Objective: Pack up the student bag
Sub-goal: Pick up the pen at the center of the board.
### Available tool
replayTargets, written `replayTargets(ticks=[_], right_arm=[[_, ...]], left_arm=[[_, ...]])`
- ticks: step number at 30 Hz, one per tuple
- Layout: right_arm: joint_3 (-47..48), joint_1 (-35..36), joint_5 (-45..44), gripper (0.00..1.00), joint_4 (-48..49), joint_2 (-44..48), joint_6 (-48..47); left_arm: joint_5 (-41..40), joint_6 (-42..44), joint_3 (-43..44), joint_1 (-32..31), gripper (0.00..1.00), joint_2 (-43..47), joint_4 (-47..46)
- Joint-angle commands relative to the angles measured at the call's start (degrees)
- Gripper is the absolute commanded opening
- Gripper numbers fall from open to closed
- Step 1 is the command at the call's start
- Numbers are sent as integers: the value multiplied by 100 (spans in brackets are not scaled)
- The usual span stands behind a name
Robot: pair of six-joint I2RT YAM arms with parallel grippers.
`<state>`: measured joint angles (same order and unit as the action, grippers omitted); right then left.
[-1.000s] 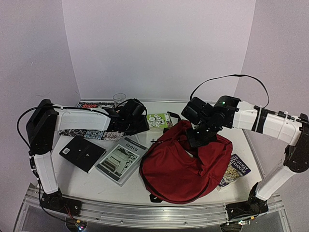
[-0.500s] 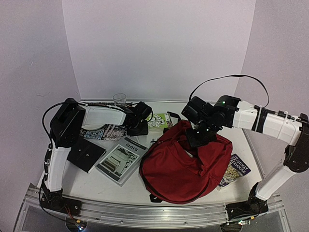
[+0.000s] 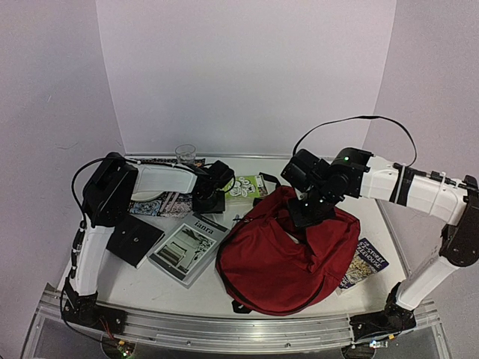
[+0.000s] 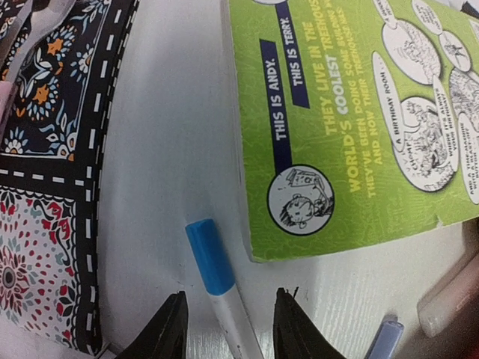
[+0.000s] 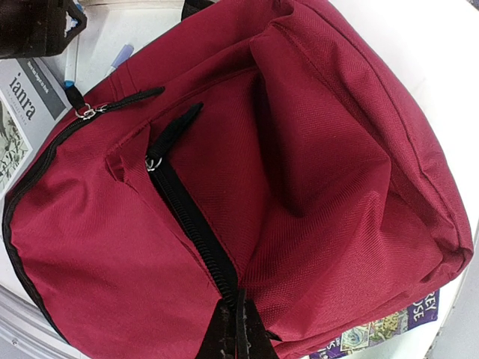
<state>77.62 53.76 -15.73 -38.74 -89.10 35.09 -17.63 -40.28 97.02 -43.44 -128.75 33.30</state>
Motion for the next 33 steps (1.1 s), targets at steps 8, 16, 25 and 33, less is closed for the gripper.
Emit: replayTargets(ticks=[8, 16, 25, 33], right_arm=[[342, -16, -78, 0, -224, -158, -56], [385, -17, -89, 0, -203, -169, -74], [423, -15, -38, 0, -156, -180, -110], [530, -15, 31, 0, -46, -268, -186]], left_arm=[[496, 45, 274, 72, 23, -414, 173], [514, -67, 398, 93, 0, -111, 164], [509, -306, 544, 103, 0, 557, 31], [900, -646, -229, 99, 0, 1441, -755]])
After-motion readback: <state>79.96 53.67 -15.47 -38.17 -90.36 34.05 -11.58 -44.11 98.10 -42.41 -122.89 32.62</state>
